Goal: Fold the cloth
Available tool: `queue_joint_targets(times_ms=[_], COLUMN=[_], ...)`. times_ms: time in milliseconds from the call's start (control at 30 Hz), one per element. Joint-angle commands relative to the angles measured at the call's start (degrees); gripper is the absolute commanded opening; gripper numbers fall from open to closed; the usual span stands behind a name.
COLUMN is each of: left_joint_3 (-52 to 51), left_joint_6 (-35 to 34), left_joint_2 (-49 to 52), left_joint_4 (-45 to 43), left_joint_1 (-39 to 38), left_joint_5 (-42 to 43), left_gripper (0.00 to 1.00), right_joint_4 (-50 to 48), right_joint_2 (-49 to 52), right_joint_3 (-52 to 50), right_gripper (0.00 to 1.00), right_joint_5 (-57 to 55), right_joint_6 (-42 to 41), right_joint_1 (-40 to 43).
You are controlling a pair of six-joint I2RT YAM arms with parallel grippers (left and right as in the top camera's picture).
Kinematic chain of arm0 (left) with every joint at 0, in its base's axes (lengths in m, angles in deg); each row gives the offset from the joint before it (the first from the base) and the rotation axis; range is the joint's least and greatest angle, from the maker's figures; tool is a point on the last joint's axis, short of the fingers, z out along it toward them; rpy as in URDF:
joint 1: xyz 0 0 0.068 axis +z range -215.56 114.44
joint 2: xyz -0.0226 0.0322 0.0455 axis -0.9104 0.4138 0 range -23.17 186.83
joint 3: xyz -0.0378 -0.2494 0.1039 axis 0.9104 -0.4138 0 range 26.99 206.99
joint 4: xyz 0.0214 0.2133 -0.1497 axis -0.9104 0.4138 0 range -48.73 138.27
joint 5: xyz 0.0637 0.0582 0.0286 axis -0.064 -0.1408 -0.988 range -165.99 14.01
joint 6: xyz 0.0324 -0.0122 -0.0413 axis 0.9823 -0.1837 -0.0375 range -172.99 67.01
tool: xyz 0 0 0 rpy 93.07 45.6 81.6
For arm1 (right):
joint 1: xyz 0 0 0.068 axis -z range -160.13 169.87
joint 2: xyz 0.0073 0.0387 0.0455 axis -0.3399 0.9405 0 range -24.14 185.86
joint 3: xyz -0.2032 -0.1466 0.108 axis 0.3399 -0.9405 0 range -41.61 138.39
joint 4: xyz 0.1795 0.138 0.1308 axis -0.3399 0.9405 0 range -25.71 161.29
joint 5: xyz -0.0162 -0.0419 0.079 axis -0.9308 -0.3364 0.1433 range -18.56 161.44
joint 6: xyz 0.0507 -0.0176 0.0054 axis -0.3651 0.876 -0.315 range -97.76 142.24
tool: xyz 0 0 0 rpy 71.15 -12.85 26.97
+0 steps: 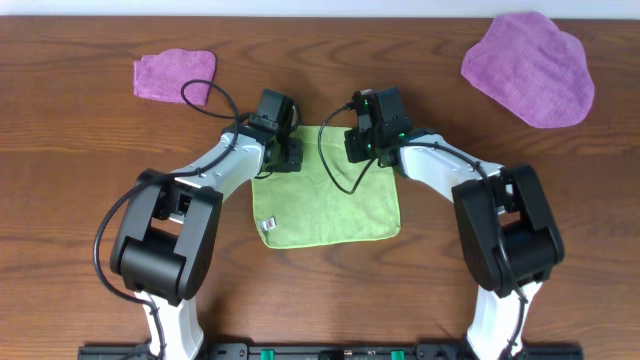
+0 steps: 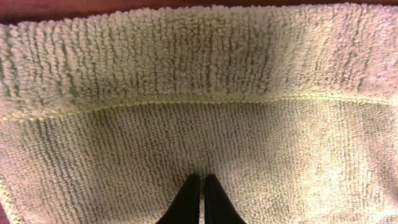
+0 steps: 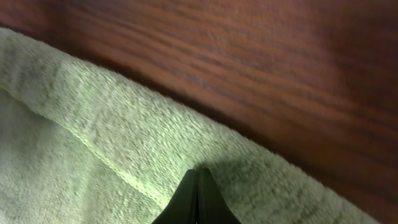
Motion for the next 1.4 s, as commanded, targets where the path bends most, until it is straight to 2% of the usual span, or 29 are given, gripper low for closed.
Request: queue_joint_targets(times_ms=[0,333,533,767,1000,1367], left_joint_3=[0.44,0.44,0.44,0.44,0.44,0.44], left_joint_6=[1.01,1.03,1.03,1.03,1.05,1.07], left_joint_2=[1.81,1.81,1.81,1.81,1.81,1.81], left_joint_4=[0.22,0.15,0.2,0.46,1.77,3.43], left_joint_1=[-0.48,-0.48,-0.48,-0.61,-2.95,-5.33], left_joint_5=[-0.46,-0.46,-0.44,1.49,2.27,1.84], left_gripper=[0.06,0.06,0.06,0.06,0.06,0.06], right_joint_4=[1.79,3.5,4.02,5.38,4.48,3.02], right_joint_2=[0.98,0.98,0.92,1.53,5.51,5.6], right_joint_3=[0.59,0.63,1.97,2.05,2.08,4.0], right_gripper=[0.01,0.01,0.01,0.01,0.01,0.01], right_joint_5=[1.86,3.39,2.84,-3.98,-7.72,-17.53], right_joint_6=[0.44,-3.26,-1.9,2.73,3.28,2.4], right_joint_1=[-0.5,-2.36,-2.16,-2.29,-1.77,1.68])
